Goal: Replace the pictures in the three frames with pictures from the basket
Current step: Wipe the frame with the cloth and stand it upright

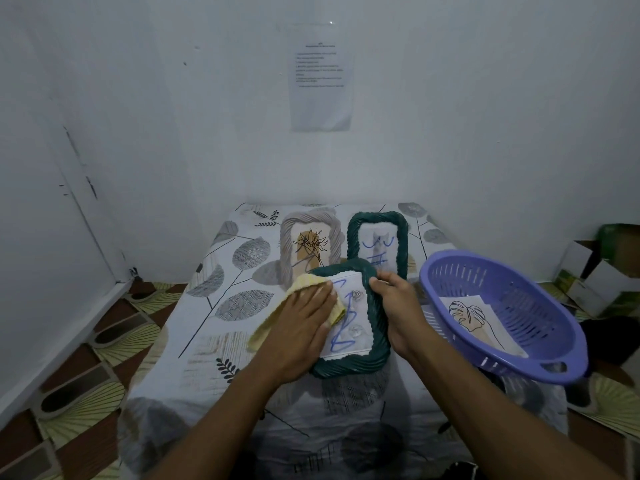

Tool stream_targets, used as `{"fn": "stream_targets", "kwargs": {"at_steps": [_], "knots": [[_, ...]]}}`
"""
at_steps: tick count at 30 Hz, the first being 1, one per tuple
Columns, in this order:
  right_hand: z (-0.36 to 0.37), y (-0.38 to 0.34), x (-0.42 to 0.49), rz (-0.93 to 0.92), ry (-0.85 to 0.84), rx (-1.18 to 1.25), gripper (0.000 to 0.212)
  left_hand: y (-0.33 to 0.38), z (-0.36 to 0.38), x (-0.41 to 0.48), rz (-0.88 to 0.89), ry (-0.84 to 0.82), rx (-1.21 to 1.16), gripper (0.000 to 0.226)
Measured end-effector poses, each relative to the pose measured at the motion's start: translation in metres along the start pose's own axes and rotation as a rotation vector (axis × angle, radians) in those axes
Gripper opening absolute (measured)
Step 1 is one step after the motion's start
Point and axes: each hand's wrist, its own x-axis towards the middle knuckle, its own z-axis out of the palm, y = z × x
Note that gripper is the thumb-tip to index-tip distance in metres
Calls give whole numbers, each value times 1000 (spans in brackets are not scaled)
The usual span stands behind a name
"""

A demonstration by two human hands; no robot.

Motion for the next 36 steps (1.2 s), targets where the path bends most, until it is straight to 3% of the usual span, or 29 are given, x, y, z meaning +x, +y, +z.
{"fn": "stream_targets", "kwargs": {"at_steps": [6,11,16,22,28,33,36], "knots": [[6,11,-10,18,-65,69,20,12,-10,2,-94,-97,124,69],[-2,-1,3,1,-7,99,21,20,-14,-10,86,-148,130,63],[6,4,-8,15,-84,135,22,13,-26,13,-63,-68,198,67],[-3,-11,2,-46,-22,138,21,28,-24,-8,124,-126,130,59],[8,3,-10,15,-91,101,21,11,-29,6,-101,-48,166,63],[5,-11,1,-14,-17,94,22,24,-28,-8,135,-145,95,55],[3,-15,2,-25,-1,111,23,22,-25,-15,95,-108,164,54]]}}
